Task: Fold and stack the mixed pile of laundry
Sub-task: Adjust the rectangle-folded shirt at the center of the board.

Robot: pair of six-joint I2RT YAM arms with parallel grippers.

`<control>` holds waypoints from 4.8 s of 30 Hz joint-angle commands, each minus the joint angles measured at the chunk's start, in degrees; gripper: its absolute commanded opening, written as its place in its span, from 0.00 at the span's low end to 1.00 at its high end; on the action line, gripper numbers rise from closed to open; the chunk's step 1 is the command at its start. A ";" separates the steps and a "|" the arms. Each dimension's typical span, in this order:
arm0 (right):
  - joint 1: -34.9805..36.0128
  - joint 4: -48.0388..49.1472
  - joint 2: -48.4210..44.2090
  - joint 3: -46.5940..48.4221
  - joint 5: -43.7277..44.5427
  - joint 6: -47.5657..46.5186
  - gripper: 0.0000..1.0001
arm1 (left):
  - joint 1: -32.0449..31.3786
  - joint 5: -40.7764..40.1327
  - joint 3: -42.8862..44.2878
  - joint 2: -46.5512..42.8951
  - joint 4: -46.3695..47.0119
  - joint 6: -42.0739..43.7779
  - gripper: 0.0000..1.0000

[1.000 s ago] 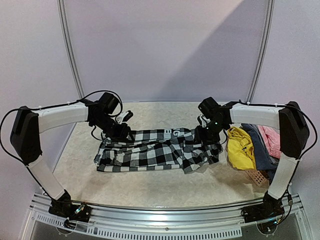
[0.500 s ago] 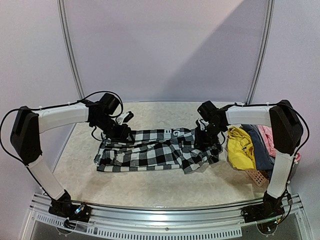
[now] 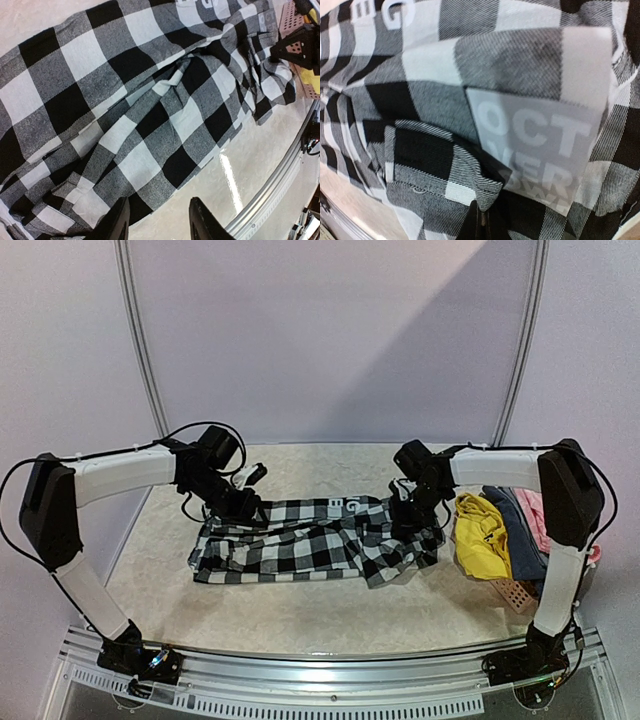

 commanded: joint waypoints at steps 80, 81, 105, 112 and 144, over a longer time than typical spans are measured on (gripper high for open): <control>1.45 14.55 -36.39 -4.16 3.44 -6.89 0.53 | -5.06 20.05 21.09 -5.46 7.27 -23.08 0.00; 1.39 14.17 -36.14 -4.24 3.76 -6.71 0.53 | -4.37 19.55 20.09 -5.28 7.23 -23.99 0.00; 0.97 8.28 -34.04 -6.14 8.70 -5.04 0.53 | 4.47 13.44 7.45 -2.46 8.52 -33.11 0.00; 0.94 7.88 -35.03 -7.86 8.94 -4.40 0.53 | 5.70 12.62 7.64 -0.45 7.88 -30.76 0.00; 0.87 7.38 -31.65 -7.36 7.21 -3.97 0.52 | 12.19 4.41 10.84 3.15 -2.43 -13.05 0.00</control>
